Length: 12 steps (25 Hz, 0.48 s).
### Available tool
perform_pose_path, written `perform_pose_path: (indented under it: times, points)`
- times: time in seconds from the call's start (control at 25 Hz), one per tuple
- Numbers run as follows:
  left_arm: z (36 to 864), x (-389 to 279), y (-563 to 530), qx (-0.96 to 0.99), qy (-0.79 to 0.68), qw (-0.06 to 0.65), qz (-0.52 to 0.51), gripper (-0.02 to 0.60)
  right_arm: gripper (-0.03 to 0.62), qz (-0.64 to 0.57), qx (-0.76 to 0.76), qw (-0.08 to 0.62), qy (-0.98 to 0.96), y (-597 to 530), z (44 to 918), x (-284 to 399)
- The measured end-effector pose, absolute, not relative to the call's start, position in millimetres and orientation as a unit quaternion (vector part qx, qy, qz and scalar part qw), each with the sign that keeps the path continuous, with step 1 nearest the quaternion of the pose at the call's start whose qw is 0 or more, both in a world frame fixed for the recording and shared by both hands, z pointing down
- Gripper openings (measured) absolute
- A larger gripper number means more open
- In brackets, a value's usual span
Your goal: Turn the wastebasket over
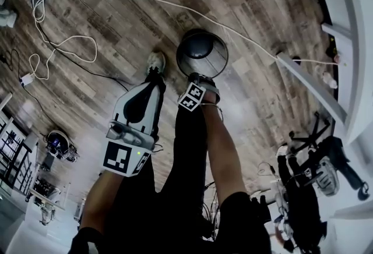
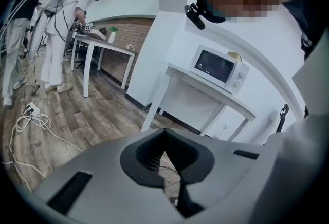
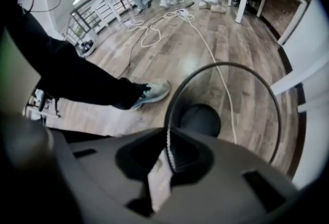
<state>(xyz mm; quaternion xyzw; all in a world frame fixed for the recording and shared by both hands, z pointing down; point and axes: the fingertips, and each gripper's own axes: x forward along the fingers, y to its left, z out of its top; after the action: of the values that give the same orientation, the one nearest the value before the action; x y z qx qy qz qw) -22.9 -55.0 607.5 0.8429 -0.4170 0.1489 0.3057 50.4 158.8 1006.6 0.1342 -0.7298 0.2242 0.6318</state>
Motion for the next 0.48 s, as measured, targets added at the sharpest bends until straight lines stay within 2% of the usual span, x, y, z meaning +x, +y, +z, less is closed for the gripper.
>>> perform_pose_path:
  times: [0.48]
  points:
    - [610,-26,-54,0.84,-0.424,0.304,0.152,0.032,0.061,0.23,0.126,0.628,-0.733,175,1015,45]
